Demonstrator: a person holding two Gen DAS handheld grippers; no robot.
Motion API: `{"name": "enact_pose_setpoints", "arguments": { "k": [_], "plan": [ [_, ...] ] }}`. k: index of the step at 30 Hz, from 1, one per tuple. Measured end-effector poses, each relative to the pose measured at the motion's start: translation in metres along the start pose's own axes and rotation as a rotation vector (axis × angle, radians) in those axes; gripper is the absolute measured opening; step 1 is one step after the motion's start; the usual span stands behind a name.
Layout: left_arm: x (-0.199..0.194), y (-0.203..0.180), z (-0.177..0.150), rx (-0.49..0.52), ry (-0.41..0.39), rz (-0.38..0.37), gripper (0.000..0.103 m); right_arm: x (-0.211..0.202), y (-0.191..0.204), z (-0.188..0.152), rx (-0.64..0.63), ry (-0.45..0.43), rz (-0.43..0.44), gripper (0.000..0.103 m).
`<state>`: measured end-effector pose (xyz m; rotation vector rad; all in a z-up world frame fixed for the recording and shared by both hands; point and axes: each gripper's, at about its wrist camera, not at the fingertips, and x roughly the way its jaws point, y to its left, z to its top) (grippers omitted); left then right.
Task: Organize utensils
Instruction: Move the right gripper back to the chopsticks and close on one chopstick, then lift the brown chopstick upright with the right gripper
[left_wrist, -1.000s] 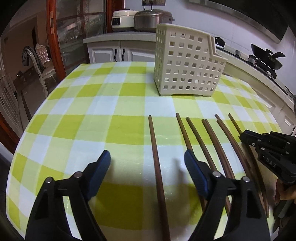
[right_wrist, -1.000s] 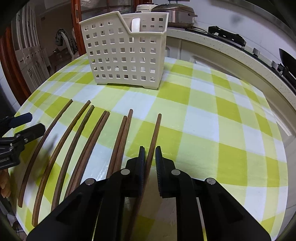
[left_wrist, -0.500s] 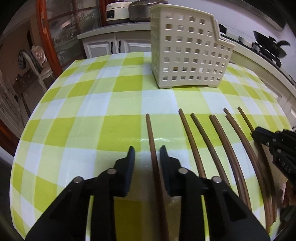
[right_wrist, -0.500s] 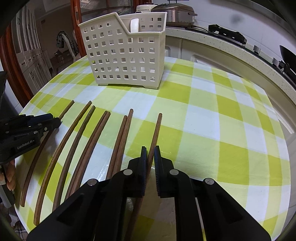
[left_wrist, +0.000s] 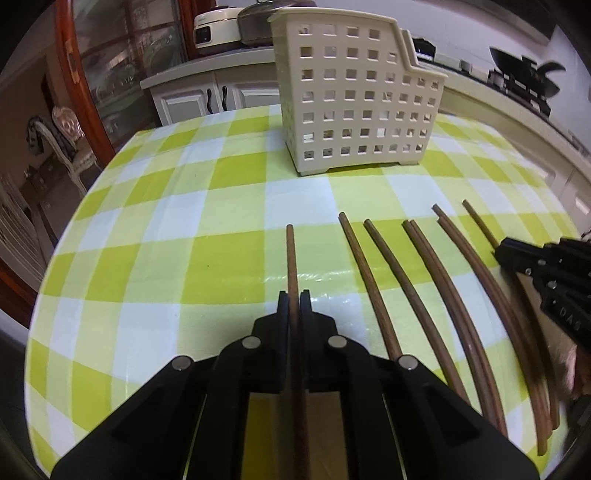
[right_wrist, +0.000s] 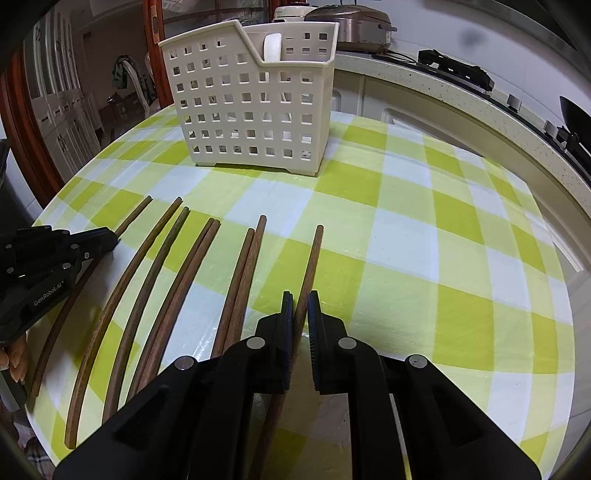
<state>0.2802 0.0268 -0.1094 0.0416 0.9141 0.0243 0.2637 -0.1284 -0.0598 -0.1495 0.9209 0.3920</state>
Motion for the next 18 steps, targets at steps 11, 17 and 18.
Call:
{"name": "enact_pose_setpoints", "arguments": {
  "k": [11, 17, 18],
  "plan": [
    [-0.024, 0.015, 0.002, -0.08, -0.07, -0.077, 0.006, -0.019, 0.0, 0.004, 0.031, -0.071, 0.037, 0.009],
    [-0.051, 0.014, 0.002, -0.082, -0.136, -0.093, 0.006, -0.046, 0.005, 0.009, 0.038, -0.145, 0.047, 0.008],
    [-0.057, 0.014, 0.002, -0.083, -0.151, -0.098, 0.006, -0.05, 0.005, 0.01, 0.04, -0.155, 0.048, 0.008]
  ]
}}
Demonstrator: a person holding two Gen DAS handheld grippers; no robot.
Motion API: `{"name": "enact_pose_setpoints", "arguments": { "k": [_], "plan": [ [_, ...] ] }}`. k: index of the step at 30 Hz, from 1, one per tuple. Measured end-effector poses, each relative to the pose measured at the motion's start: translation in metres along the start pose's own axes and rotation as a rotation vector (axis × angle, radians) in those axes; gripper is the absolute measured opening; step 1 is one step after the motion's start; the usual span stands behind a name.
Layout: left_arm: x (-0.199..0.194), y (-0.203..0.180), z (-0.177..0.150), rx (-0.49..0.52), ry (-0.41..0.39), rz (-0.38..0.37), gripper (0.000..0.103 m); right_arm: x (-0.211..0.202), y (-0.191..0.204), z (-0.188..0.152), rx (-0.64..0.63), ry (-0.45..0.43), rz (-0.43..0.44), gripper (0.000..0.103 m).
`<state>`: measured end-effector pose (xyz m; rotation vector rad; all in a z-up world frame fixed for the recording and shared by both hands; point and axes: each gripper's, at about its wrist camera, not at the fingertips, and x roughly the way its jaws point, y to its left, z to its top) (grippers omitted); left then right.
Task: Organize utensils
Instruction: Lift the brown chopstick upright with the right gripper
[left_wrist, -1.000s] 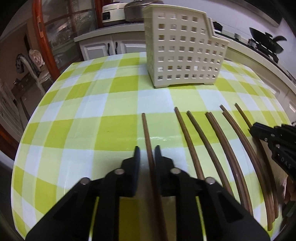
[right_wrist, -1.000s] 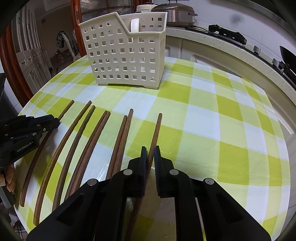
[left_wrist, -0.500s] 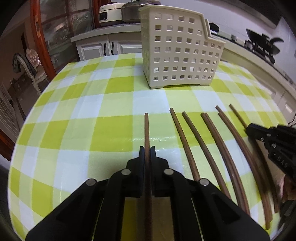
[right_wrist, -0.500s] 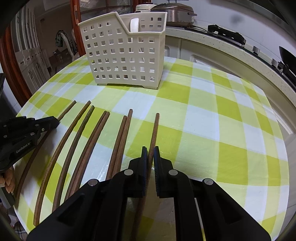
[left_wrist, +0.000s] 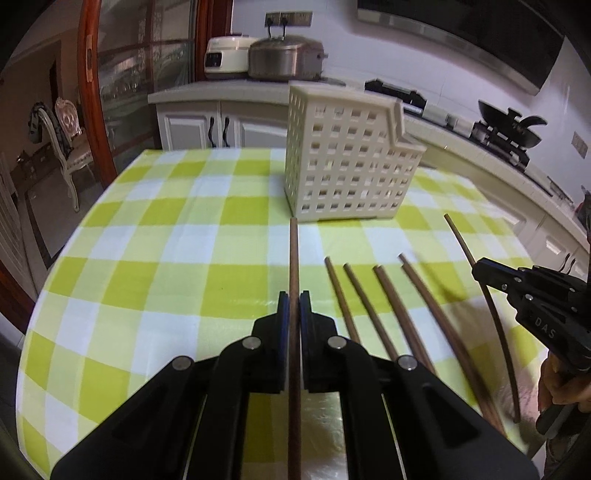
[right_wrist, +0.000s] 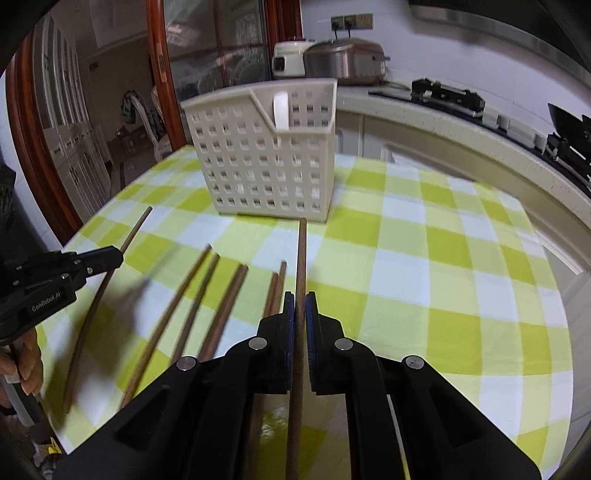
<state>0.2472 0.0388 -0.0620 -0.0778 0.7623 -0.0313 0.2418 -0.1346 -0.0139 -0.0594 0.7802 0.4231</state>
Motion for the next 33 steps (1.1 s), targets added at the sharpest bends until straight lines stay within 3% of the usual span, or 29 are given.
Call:
{"name": "enact_pose_setpoints", "arguments": {
  "k": [6, 10, 21, 28, 33],
  "plan": [
    [-0.031, -0.006, 0.007, 0.013, -0.074, -0.012, 0.006, -0.037, 0.002, 0.008, 0.001, -0.089, 0.004, 0.008],
    [-0.037, -0.011, 0.008, 0.037, -0.08, -0.003, 0.006, -0.042, 0.004, 0.009, -0.024, -0.075, -0.008, 0.008],
    [-0.021, -0.011, -0.003, 0.035, -0.028, -0.026, 0.006, 0.024, -0.013, -0.014, -0.055, 0.166, -0.02, 0.011],
    [-0.017, -0.009, -0.003, 0.04, -0.025, -0.024, 0.006, 0.042, -0.003, -0.008, -0.116, 0.207, -0.013, 0.011],
    [-0.017, -0.009, -0.003, 0.04, -0.024, -0.03, 0.006, 0.055, 0.003, -0.008, -0.173, 0.265, -0.084, 0.015]
  ]
}}
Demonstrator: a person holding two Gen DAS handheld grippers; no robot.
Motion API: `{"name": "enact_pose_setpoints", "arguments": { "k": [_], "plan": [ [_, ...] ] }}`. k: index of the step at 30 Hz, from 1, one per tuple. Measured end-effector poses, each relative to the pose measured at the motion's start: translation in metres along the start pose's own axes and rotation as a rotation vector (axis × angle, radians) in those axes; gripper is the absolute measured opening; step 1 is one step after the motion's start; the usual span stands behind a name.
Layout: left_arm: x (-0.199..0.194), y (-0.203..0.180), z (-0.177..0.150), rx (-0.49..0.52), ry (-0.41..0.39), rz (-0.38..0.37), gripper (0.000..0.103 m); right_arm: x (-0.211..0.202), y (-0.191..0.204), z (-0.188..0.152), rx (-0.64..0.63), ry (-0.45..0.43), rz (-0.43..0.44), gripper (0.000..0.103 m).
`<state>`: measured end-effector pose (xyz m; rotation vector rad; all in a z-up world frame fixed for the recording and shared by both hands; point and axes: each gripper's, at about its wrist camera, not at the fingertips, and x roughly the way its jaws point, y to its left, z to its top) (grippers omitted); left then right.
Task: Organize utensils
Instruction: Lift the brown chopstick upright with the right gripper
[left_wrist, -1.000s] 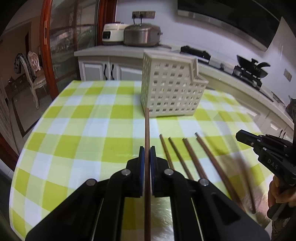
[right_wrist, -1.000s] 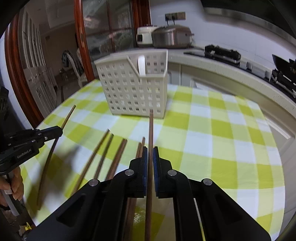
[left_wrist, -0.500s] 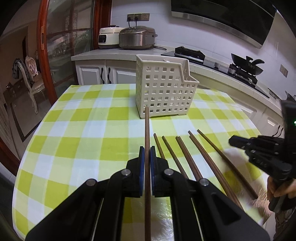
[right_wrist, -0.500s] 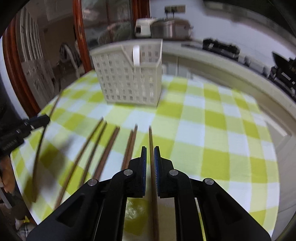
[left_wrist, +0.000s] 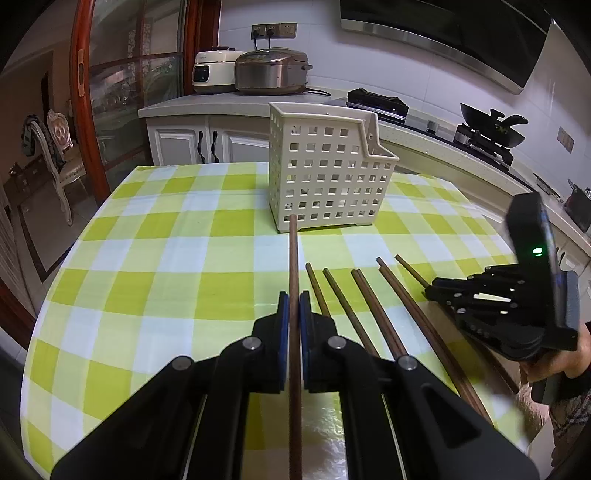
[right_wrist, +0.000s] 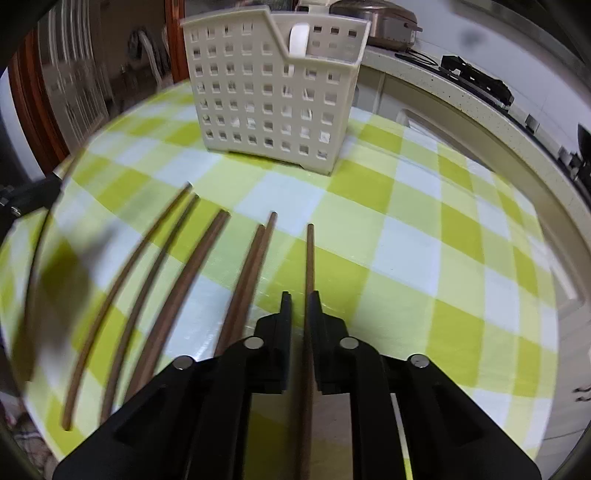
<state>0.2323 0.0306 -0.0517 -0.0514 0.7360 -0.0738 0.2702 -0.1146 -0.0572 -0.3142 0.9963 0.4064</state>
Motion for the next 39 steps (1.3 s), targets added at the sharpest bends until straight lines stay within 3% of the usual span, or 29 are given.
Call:
{"name": "enact_pose_setpoints", "arguments": {
  "k": [2, 5, 12, 21, 33, 39],
  "plan": [
    [-0.001, 0.0, 0.0, 0.002, -0.002, -0.003, 0.006, 0.0, 0.0, -0.002, -0.002, -0.002, 0.011, 0.007],
    [-0.003, 0.002, 0.0, -0.001, -0.004, -0.006, 0.006, -0.003, 0.003, -0.005, -0.013, -0.032, -0.016, 0.006],
    [-0.01, 0.004, 0.004, -0.018, -0.02, -0.005, 0.006, -0.047, -0.015, -0.006, 0.13, -0.207, 0.072, 0.006],
    [-0.035, -0.006, 0.013, 0.003, -0.078, -0.013, 0.006, -0.122, -0.027, -0.012, 0.171, -0.44, 0.055, 0.006],
    [-0.074, -0.018, 0.015, 0.041, -0.18, 0.013, 0.006, -0.177, -0.021, -0.043, 0.174, -0.596, 0.029, 0.006],
    [-0.084, -0.021, 0.016, 0.049, -0.219, 0.02, 0.006, -0.188, -0.016, -0.051, 0.163, -0.621, 0.014, 0.006]
  ]
}}
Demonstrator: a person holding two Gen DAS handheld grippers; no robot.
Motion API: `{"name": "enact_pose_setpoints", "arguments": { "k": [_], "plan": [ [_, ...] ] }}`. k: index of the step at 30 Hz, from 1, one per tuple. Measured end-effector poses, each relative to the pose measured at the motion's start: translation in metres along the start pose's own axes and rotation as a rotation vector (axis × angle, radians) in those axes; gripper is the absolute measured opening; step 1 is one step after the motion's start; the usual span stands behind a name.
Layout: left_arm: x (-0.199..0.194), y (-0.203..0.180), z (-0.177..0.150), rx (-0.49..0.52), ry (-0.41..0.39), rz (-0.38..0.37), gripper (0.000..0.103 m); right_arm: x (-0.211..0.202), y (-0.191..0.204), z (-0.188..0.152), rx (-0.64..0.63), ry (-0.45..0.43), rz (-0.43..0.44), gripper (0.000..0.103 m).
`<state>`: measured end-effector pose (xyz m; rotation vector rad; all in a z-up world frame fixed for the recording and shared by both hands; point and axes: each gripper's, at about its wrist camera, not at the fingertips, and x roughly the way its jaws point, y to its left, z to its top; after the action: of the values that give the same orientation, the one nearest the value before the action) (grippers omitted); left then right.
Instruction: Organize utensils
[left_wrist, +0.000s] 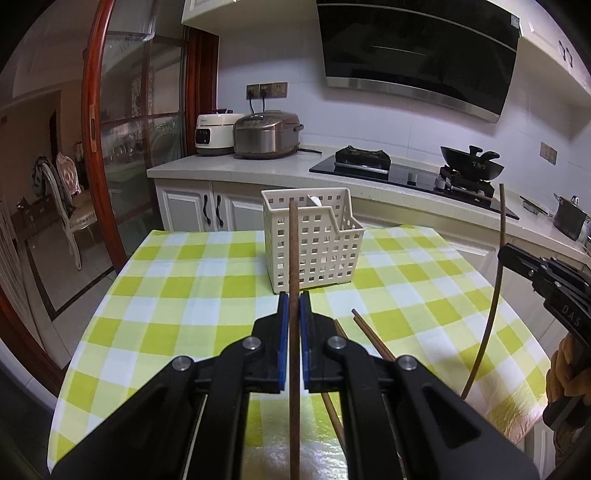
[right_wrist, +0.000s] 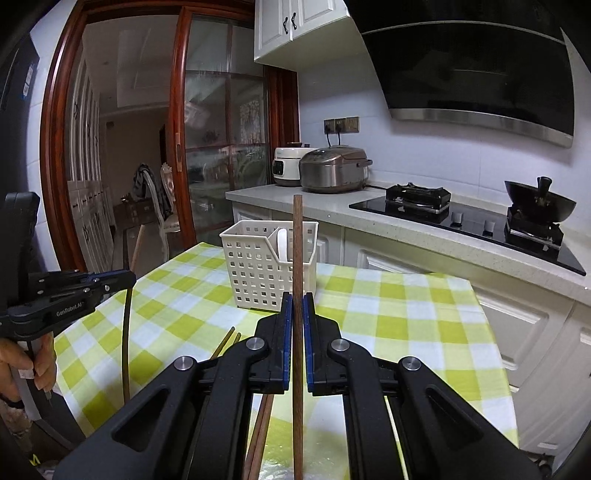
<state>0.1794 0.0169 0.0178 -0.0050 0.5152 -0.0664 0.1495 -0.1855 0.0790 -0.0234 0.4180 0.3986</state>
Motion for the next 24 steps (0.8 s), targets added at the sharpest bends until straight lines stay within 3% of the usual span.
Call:
{"name": "enact_pose_setpoints", "arguments": {
  "k": [7, 24],
  "plan": [
    [-0.009, 0.0, 0.003, -0.005, -0.037, 0.006, 0.006, -0.008, 0.001, 0.002, 0.011, -0.05, 0.009, 0.006],
    [-0.01, 0.003, 0.004, -0.016, -0.047, 0.009, 0.006, 0.007, -0.001, -0.002, 0.031, -0.002, 0.029, 0.006]
  ]
}}
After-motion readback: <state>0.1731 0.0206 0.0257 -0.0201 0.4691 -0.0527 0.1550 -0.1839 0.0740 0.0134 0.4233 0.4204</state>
